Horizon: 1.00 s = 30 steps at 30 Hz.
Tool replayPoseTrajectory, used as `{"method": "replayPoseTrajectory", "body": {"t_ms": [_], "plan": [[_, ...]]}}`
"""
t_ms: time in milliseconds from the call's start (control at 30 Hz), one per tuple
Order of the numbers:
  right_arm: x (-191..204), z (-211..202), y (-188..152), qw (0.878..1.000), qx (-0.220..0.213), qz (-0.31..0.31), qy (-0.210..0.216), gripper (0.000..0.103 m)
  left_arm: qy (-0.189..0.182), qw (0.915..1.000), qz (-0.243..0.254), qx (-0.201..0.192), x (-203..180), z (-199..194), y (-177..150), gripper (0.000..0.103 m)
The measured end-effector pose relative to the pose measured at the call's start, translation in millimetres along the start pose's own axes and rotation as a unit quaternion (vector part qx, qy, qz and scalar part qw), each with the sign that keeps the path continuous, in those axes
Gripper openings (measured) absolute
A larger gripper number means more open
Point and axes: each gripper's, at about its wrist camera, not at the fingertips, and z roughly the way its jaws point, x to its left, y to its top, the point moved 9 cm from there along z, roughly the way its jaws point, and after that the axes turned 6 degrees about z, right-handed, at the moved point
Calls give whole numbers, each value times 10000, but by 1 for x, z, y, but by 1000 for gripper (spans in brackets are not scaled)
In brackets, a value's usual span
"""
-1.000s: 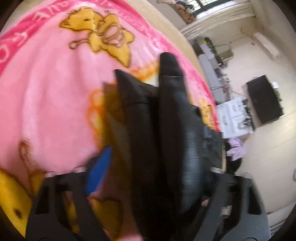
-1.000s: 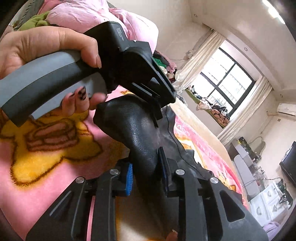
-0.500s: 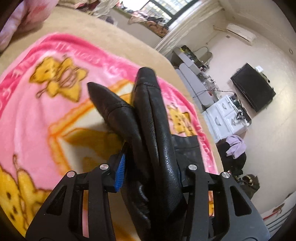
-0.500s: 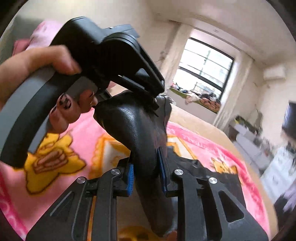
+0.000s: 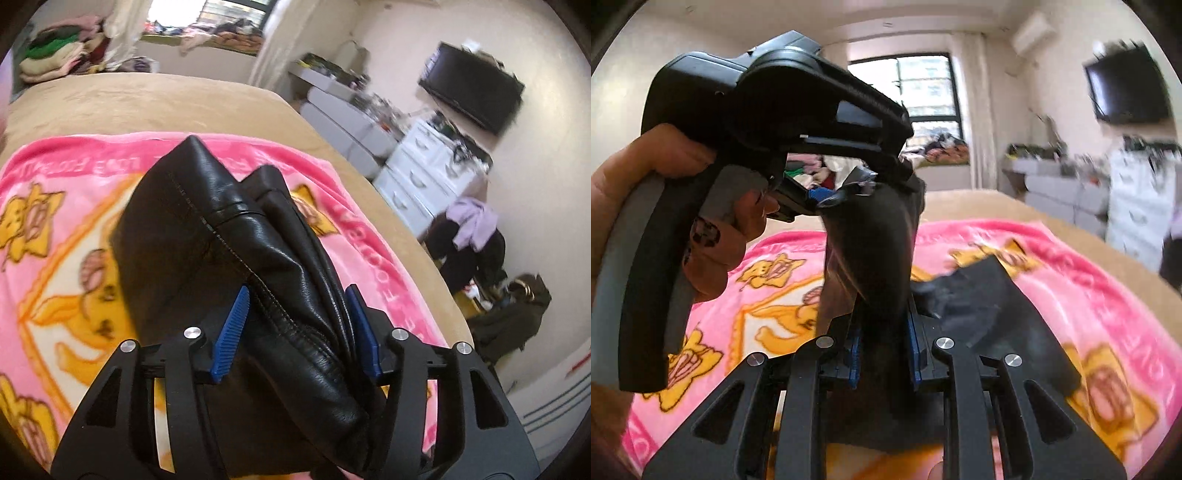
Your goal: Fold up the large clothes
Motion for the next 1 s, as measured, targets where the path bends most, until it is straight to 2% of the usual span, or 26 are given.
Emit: {"method": "replayPoseTrajectory", "body": {"t_ms": [133, 233, 300, 400, 467, 500, 533, 600, 733, 767, 867, 933, 967, 1000], "plan": [[-41, -2, -5, 9977, 137, 665, -4, 18, -318, 9994, -90, 101, -22, 13, 3, 49], [-73, 3, -10, 9898, 389, 1369, 60, 19, -184, 9998, -83, -20, -18, 7, 4, 51], [-97, 8, -22, 9774, 660, 2002, 143, 19, 103, 9997, -204, 14, 5, 6, -8, 54], [-116, 15, -44, 9447, 1014, 3080, 493, 20, 759, 9962, -368, 194, 48, 13, -36, 56], [-121, 16, -56, 9293, 1193, 3440, 621, 25, 1088, 9920, -502, 400, 79, 22, -65, 56], [-120, 16, -60, 9267, 1262, 3482, 640, 28, 1115, 9907, -588, 509, 89, 29, -77, 56], [-119, 17, -61, 9269, 1322, 3454, 635, 39, 1098, 9900, -658, 594, 94, 34, -85, 56], [-121, 18, -60, 9269, 1438, 3415, 598, 50, 1084, 9892, -823, 553, 107, 42, -99, 56], [-123, 24, -37, 9167, 1409, 3620, 940, 90, 1083, 9900, -778, 469, 108, 41, -96, 56], [-123, 26, -28, 9194, 1408, 3555, 920, 91, 1084, 9903, -736, 471, 106, 41, -95, 56], [-128, 47, -3, 9368, 1527, 3075, 670, 91, 1104, 9907, -647, 468, 101, 45, -95, 56], [-132, 62, 4, 9420, 1718, 2834, 533, 89, 1114, 9909, -604, 461, 95, 43, -93, 56], [-130, 69, 6, 9448, 1775, 2706, 506, 60, 1119, 9909, -584, 458, 95, 43, -94, 56], [-128, 75, 8, 9497, 1832, 2495, 473, 44, 1116, 9910, -574, 459, 95, 44, -93, 56]]}}
